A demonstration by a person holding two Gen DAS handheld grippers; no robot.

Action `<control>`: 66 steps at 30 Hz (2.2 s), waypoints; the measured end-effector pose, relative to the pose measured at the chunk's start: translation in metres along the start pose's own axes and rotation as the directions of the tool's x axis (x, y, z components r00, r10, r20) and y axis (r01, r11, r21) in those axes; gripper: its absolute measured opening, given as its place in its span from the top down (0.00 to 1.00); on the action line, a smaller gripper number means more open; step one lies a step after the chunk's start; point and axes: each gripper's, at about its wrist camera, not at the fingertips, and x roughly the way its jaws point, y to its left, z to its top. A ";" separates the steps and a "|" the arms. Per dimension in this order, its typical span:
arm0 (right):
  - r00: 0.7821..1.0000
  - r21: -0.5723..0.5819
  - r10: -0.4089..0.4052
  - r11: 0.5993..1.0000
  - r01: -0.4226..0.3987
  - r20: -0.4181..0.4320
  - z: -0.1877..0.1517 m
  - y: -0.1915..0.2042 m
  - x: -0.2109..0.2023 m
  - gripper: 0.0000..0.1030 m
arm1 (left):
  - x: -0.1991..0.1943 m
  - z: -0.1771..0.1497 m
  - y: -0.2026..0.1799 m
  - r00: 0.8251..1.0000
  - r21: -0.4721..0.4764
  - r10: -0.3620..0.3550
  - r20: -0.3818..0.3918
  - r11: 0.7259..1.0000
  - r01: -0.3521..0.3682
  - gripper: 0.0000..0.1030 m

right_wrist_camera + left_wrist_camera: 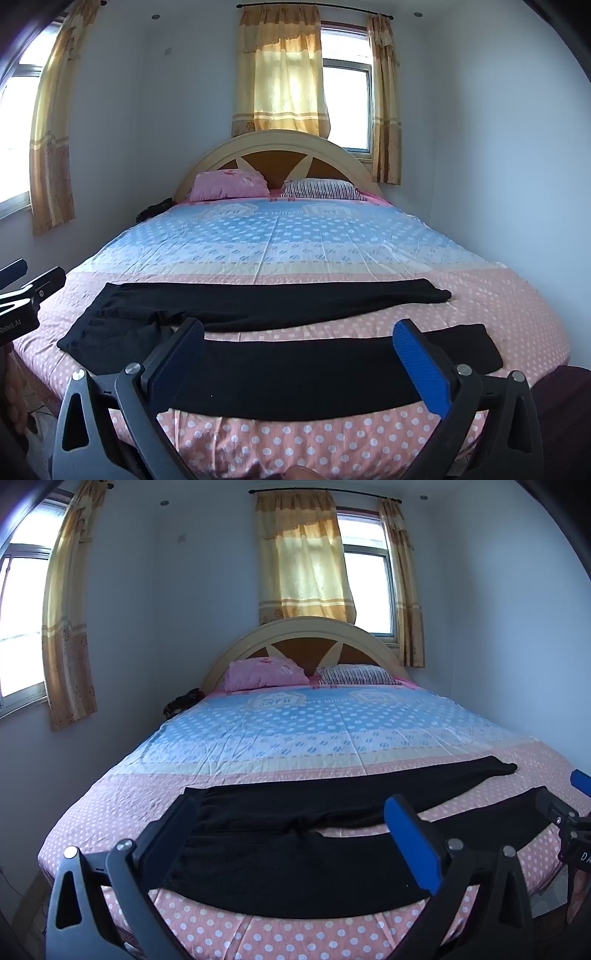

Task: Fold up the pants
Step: 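Move both tools toward the black pants lying on the bed, then close the left tool on the pants edge while the right tool grasps too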

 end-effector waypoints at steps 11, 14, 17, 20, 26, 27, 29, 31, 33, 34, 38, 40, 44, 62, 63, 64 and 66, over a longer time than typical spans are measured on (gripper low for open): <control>1.000 0.000 0.000 1.000 0.000 -0.006 -0.005 -0.002 0.008 0.01 | 0.000 -0.002 0.000 1.000 -0.003 0.003 0.002 1.000 -0.003 0.00; 1.000 0.000 0.002 1.000 -0.002 -0.003 -0.004 0.003 0.003 0.01 | 0.000 -0.002 0.001 1.000 -0.003 0.004 0.002 1.000 -0.004 0.00; 1.000 -0.003 0.001 1.000 -0.001 -0.007 -0.002 0.001 0.001 0.01 | 0.000 -0.002 0.001 1.000 -0.004 0.004 0.002 1.000 -0.004 0.00; 1.000 -0.003 0.001 1.000 -0.001 -0.008 -0.003 -0.001 0.004 0.01 | 0.000 -0.002 0.001 1.000 -0.003 0.003 0.002 1.000 -0.003 0.00; 1.000 -0.008 0.000 1.000 -0.001 -0.020 -0.006 0.002 0.006 0.01 | 0.001 -0.003 0.002 1.000 -0.005 0.003 -0.001 1.000 -0.003 0.00; 1.000 -0.010 0.001 1.000 -0.001 -0.023 -0.006 0.002 0.007 0.01 | 0.002 -0.003 0.003 1.000 -0.005 0.004 -0.003 1.000 -0.004 0.00; 1.000 -0.014 0.001 1.000 -0.001 -0.031 -0.007 0.002 0.008 0.01 | 0.003 -0.005 0.002 1.000 -0.007 0.005 -0.005 1.000 -0.005 0.00; 0.999 -0.026 0.006 1.000 -0.007 -0.046 -0.008 0.003 0.010 0.01 | 0.006 -0.007 0.003 1.000 -0.008 0.006 -0.009 1.000 -0.006 0.00; 0.999 -0.029 0.024 0.999 -0.025 -0.046 -0.010 0.003 0.012 0.01 | 0.010 -0.009 0.004 1.000 -0.009 0.010 -0.015 1.000 -0.010 0.00; 0.998 -0.028 0.040 0.999 -0.042 -0.043 -0.012 0.003 0.014 0.01 | 0.013 -0.010 0.005 1.000 -0.010 0.012 -0.018 1.000 -0.012 0.00; 0.996 -0.050 0.078 0.996 -0.080 -0.037 -0.020 0.004 0.028 0.01 | 0.031 -0.013 0.012 0.999 0.003 0.000 -0.043 1.000 0.000 0.00; 0.998 -0.096 0.049 0.994 -0.053 -0.045 -0.024 0.003 0.041 0.01 | 0.052 -0.016 0.018 0.997 0.037 -0.035 -0.067 0.999 0.037 0.00; 0.990 -0.096 0.035 0.994 -0.048 -0.134 -0.031 -0.011 0.069 0.01 | 0.112 -0.013 0.046 0.989 0.062 0.020 -0.148 0.998 -0.011 0.00; 0.928 0.083 0.061 0.996 -0.032 -0.368 -0.005 -0.151 0.205 0.27 | 0.316 -0.035 0.193 0.882 0.008 0.117 -0.457 0.992 -0.128 0.34; 0.927 0.082 0.052 0.996 -0.023 -0.370 -0.004 -0.156 0.209 0.27 | 0.325 -0.036 0.194 0.878 0.000 0.103 -0.467 0.993 -0.116 0.38; 0.926 0.081 0.047 0.997 -0.018 -0.374 -0.003 -0.160 0.212 0.27 | 0.330 -0.039 0.194 0.874 -0.004 0.096 -0.476 0.994 -0.112 0.41; 0.927 0.065 0.026 0.998 -0.002 -0.375 0.001 -0.169 0.221 0.27 | 0.343 -0.043 0.199 0.862 -0.021 0.071 -0.501 0.995 -0.094 0.49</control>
